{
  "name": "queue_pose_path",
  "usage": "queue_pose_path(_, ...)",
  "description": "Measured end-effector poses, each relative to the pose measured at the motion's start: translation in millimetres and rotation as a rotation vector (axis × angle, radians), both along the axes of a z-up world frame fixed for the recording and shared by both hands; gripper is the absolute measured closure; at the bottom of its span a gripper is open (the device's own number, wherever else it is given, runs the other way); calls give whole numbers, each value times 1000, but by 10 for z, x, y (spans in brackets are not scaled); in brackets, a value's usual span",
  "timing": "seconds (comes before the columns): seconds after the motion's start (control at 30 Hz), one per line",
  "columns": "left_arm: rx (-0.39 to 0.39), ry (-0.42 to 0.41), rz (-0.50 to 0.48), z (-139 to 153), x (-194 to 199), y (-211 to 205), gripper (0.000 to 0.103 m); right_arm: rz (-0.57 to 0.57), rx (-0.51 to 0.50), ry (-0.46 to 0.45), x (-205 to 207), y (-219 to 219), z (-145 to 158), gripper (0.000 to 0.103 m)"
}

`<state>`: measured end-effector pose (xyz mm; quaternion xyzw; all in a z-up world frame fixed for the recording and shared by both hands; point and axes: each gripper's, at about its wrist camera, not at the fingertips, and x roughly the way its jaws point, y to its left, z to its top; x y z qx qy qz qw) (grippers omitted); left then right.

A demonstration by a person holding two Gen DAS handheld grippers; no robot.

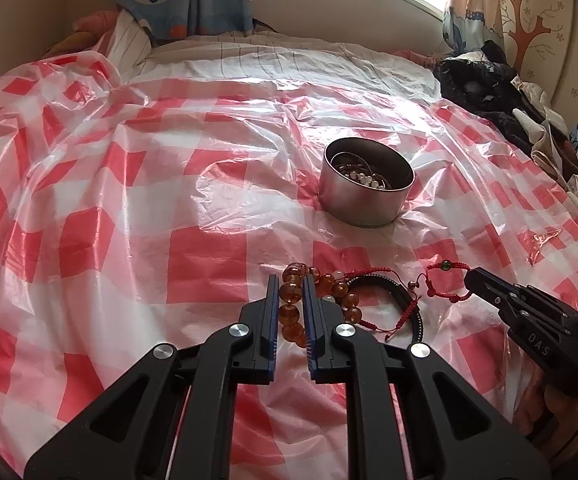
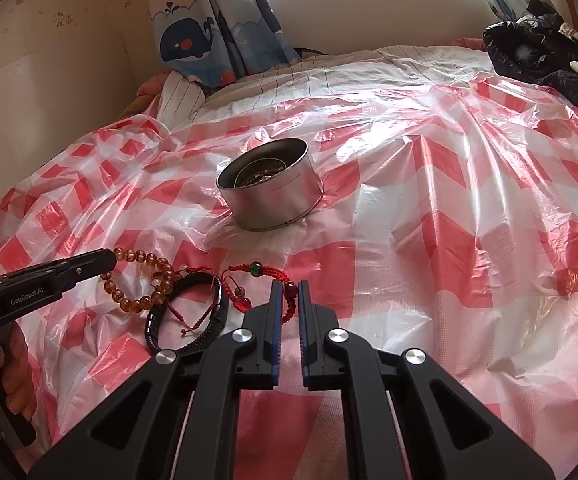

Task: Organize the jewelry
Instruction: 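Carry the amber bracelet toward the tin with the left tool while the right tool grasps the red string bracelet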

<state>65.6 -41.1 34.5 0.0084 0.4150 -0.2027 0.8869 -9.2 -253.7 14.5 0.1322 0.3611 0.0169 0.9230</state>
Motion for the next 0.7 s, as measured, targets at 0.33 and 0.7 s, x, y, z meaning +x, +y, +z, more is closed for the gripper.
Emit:
queue_pose_path(0.33,45,-13,6,-15,-2,-37,93,0,1,1,5,6,-13,95)
queue_pose_path(0.7,-20,89,69,-175,110,135,86,-6,7,11,32,-2,-67,95)
